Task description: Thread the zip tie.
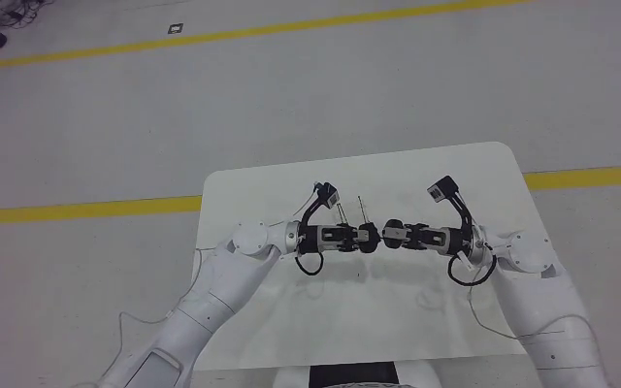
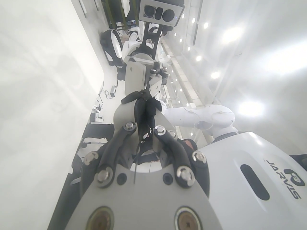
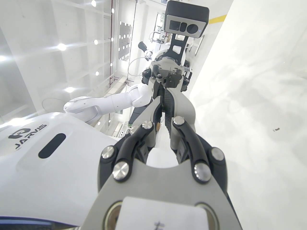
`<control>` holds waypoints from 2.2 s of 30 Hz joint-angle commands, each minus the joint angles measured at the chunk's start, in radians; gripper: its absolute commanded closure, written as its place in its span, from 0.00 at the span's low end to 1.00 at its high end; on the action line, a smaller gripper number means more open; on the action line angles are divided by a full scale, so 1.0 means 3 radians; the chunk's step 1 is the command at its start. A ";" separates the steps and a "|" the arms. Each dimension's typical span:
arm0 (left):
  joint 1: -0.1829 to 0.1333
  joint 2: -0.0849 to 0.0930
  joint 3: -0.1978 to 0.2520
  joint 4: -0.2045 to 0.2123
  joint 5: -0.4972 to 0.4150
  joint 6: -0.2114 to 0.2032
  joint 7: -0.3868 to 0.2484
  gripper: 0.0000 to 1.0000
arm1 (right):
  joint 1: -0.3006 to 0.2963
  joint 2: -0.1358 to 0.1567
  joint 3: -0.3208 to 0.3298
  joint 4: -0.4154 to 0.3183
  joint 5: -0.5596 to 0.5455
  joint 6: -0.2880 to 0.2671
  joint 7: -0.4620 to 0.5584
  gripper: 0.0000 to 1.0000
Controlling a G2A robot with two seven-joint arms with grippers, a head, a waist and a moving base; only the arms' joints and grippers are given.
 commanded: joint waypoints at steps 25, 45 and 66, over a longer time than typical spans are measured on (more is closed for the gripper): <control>0.0255 0.0075 -0.0227 -0.0564 0.0993 0.0000 0.0455 1.00 | -0.0014 0.0013 0.0091 0.0476 0.0098 0.0181 -0.0279 0.00; 0.0255 0.0075 -0.0227 -0.0564 0.0993 0.0000 0.0455 1.00 | -0.0014 0.0013 0.0091 0.0476 0.0098 0.0181 -0.0279 0.00; 0.0828 0.0253 -0.0589 -0.1234 0.2026 0.0000 0.1640 1.00 | -0.0014 0.0013 0.0091 0.0476 0.0098 0.0181 -0.0279 0.00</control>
